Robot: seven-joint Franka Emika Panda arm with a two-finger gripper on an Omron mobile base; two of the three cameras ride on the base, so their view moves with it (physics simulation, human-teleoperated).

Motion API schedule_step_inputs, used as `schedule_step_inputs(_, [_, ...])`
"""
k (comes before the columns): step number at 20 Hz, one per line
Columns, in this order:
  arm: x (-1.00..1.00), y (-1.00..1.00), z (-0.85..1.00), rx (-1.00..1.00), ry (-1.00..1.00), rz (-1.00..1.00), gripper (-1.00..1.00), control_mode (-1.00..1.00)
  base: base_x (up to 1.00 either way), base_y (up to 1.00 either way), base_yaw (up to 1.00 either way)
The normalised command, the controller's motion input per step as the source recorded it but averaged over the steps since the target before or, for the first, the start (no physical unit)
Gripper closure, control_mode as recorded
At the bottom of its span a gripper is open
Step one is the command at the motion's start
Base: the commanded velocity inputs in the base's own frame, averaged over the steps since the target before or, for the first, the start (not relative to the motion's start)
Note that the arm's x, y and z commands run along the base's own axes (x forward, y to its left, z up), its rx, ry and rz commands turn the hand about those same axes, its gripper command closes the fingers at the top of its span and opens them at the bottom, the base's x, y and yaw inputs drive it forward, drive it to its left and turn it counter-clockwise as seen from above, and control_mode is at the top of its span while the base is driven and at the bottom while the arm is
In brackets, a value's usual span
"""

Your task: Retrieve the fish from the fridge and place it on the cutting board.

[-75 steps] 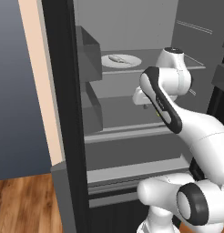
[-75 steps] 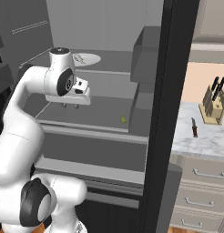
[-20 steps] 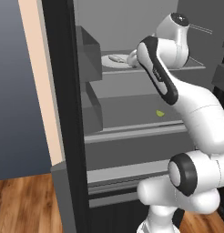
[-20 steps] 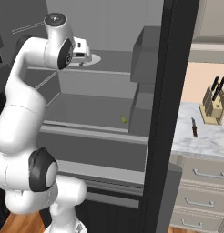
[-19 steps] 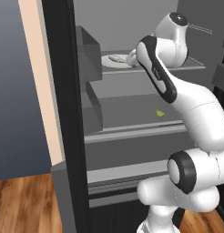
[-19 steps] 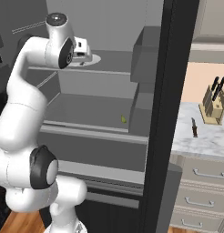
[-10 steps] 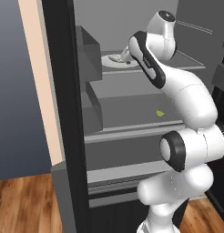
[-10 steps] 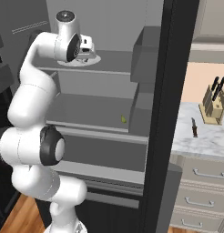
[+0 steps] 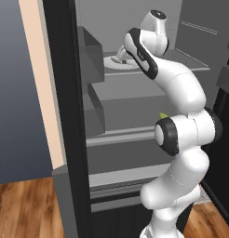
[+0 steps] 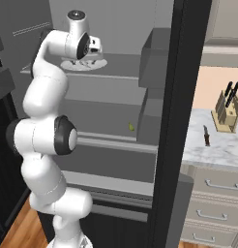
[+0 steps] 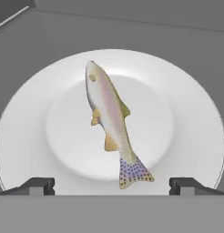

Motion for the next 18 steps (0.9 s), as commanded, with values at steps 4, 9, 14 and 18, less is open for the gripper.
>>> schedule_step_inputs(4, [0.50,0.16,-0.27,0.00,-0.01,0.03,-1.00,-1.00,0.00,0.00,0.00])
schedule_step_inputs(9, [0.51,0.09,-0.04,0.00,0.00,0.01,-1.00,-1.00,0.00,0.00,0.00])
schedule_step_inputs(14, [0.53,0.07,0.00,0.00,0.00,0.00,-1.00,-1.00,0.00,0.00,0.00])
schedule_step_inputs(18, [0.29,0.18,0.00,0.00,0.02,0.00,-1.00,-1.00,0.00,0.00,0.00])
